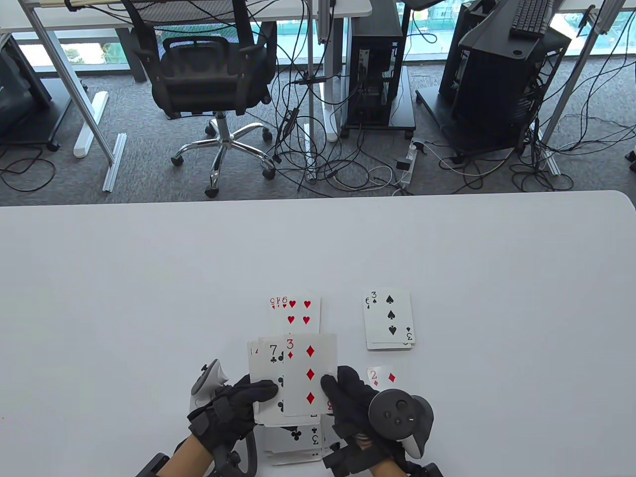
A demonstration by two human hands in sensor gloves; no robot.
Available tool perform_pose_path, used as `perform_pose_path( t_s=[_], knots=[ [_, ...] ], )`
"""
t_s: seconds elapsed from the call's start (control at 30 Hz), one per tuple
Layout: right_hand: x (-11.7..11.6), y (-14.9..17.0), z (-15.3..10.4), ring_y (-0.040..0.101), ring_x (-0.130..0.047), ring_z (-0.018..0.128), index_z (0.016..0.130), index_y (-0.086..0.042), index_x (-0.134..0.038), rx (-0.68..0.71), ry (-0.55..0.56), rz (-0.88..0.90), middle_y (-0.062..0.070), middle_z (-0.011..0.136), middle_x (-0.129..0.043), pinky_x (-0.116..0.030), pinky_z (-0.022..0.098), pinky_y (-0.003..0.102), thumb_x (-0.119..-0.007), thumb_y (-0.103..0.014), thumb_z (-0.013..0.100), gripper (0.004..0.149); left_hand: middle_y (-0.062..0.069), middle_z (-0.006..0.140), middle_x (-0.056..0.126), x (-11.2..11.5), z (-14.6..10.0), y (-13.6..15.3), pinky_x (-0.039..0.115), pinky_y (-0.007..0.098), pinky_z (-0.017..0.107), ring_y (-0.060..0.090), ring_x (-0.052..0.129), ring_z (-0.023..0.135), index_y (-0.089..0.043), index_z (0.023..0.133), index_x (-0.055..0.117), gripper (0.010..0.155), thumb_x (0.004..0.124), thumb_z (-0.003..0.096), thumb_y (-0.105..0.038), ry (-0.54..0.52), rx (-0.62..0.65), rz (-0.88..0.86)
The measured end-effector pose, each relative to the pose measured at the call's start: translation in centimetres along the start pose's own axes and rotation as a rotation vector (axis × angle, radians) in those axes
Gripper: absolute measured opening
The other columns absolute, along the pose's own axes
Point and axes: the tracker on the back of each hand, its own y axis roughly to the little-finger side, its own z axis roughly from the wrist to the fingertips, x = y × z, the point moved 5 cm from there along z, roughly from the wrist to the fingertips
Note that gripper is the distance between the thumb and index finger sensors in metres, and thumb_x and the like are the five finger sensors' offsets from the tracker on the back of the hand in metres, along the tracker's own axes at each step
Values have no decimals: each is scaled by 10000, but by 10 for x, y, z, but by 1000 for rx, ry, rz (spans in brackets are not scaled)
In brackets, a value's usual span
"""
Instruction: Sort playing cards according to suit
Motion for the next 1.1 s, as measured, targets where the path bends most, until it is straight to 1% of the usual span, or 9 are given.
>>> perform_pose_path(
  t_s=[0.17,0.3,0.37,0.43,0.5,0.67,0.87,1.0,1.1],
  knots=[
    [21,13,10,262,-988,299,761,137,-715,-57,2,54,46,408,-928,-843,350,478,-647,-238,553,434,130,1111,565,-2,-1,-2,775,522,559,415,736,919,-182,1107,407,547,642,632,-316,-13,12,-14],
    [51,26,18,263,-985,262,746,143,-736,-92,1,39,52,374,-931,-844,326,482,-671,-222,541,424,128,1112,560,-7,-3,-3,775,520,560,414,733,920,-182,1108,403,547,639,634,-318,-43,15,-17],
    [64,39,21,253,-978,204,727,159,-754,-156,-56,-30,55,330,-931,-848,298,477,-684,-211,533,423,128,1113,558,-9,-4,-4,775,519,561,414,732,921,-184,1108,403,546,639,634,-320,-49,21,-23],
    [73,59,17,253,-976,204,729,163,-750,-245,-166,-156,56,331,-929,-847,298,476,-684,-209,535,425,126,1114,557,-11,-5,-4,774,518,562,411,730,924,-186,1108,401,546,638,635,-322,-61,26,-25],
    [77,74,10,254,-976,202,730,165,-750,-296,-215,-278,57,331,-930,-847,296,476,-686,-210,533,429,125,1114,558,-12,-5,-4,775,518,562,411,731,922,-187,1108,402,546,638,635,-322,-69,25,-23],
    [72,103,-7,276,-972,179,729,198,-743,-407,-305,-521,79,316,-933,-840,276,490,-698,-214,530,460,124,1115,555,-10,-6,-4,773,518,563,413,727,924,-186,1109,399,547,636,636,-324,-73,19,-27],
    [49,109,-9,286,-972,188,749,206,-730,-355,-462,-923,84,321,-937,-839,282,493,-710,-298,534,548,125,1115,554,-12,-6,-4,773,519,562,415,727,923,-186,1109,398,548,636,636,-325,-84,19,-29],
    [39,106,-7,278,-972,185,733,206,-735,-308,-505,-1041,73,313,-937,-841,286,490,-700,-336,536,577,127,1116,551,-12,-7,-5,773,518,563,413,727,924,-185,1109,397,548,635,636,-327,-93,22,-32],
    [38,106,-6,283,-973,191,743,197,-739,-322,-528,-1060,75,318,-938,-839,290,493,-693,-342,539,578,125,1115,552,-12,-7,-5,774,516,563,411,726,925,-185,1109,397,547,634,637,-326,-97,23,-32]
  ],
)
